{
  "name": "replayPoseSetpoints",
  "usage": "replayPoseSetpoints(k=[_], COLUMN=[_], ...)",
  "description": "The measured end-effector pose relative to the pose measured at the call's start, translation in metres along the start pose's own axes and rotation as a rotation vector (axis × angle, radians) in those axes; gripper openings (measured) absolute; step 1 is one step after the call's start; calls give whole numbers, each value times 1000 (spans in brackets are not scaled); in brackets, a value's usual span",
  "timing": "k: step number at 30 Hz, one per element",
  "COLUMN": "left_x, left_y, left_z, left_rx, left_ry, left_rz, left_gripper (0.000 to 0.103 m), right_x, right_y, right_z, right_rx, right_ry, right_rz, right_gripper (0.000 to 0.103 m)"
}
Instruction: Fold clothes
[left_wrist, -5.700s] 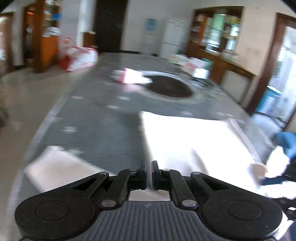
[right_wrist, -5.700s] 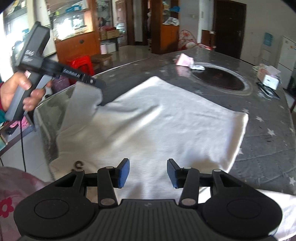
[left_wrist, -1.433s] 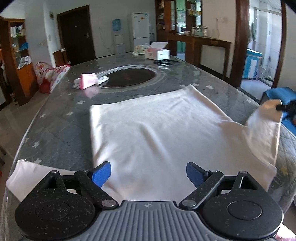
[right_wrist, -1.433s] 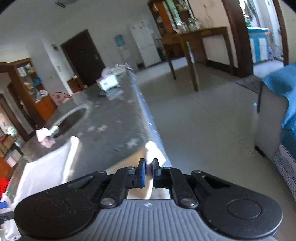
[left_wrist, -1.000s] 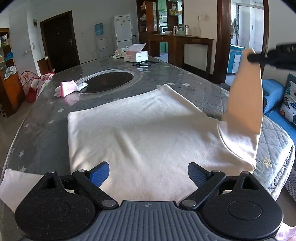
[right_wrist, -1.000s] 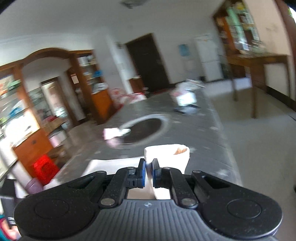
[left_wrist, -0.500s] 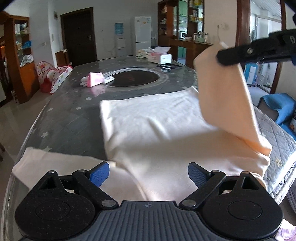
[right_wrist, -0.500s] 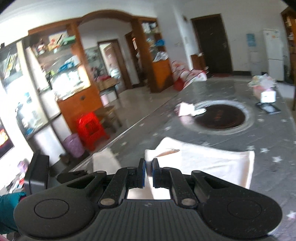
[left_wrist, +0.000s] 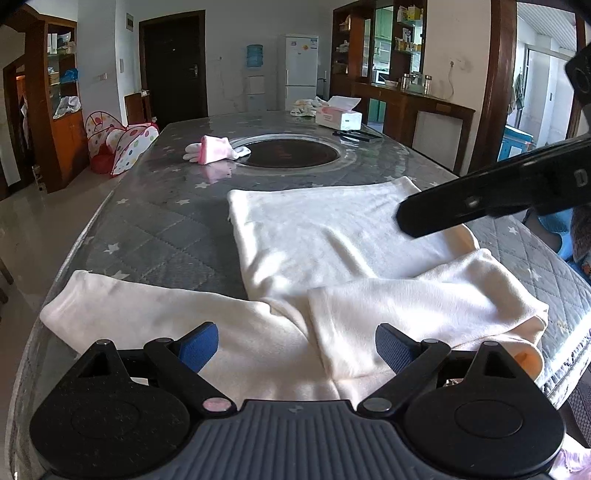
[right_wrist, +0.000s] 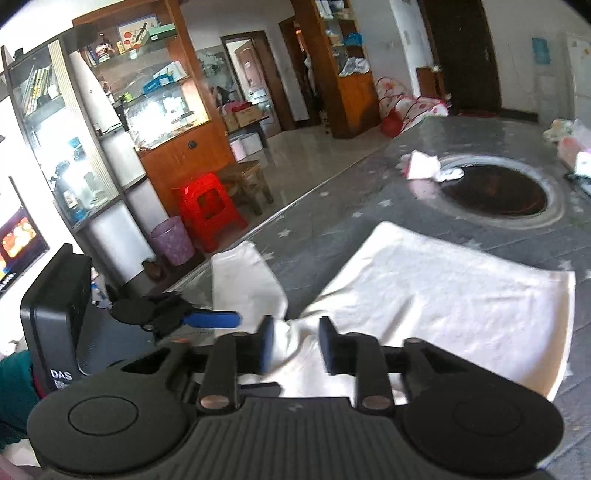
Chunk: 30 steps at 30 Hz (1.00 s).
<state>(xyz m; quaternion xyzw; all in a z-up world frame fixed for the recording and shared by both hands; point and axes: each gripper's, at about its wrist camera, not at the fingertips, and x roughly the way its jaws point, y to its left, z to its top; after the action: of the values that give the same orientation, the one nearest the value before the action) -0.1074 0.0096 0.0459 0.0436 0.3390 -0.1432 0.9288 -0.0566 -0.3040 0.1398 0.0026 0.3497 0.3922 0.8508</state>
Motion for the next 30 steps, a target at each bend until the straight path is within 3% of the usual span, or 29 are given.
replayPoseSetpoints(k=[3,5,8,12,19,22,30], left_x=[-2,-4,-6,-3,14,24,34], left_y=[1,-1,-4,-14,-34,-39,-31], left_z=[2,5,8,12,16,14,5], left_rx=[-7,-8,-10,14,54,68,48], left_ry=[-12,-24,-41,-50,-49,-18,35], left_rz=[2,-11,-31,-88,-216,-225,-198], left_gripper=[94,93,93,80,58,50,49], right_x=[-13,-21,-32,-45,-41,-40,-36], right_y=[-12,-22,-36,-52,-74,-82,-79], right_z=[-4,-11,-32,-64,-90,-95,-74], right_rx=[-7,-24,-36,-1,88,112,46], right_ry=[1,22,56,86,70,71,38], right_rz=[-40,-82,-162,-225,-252,-276,-301], right_gripper=[34,42,43,43,41,38,37])
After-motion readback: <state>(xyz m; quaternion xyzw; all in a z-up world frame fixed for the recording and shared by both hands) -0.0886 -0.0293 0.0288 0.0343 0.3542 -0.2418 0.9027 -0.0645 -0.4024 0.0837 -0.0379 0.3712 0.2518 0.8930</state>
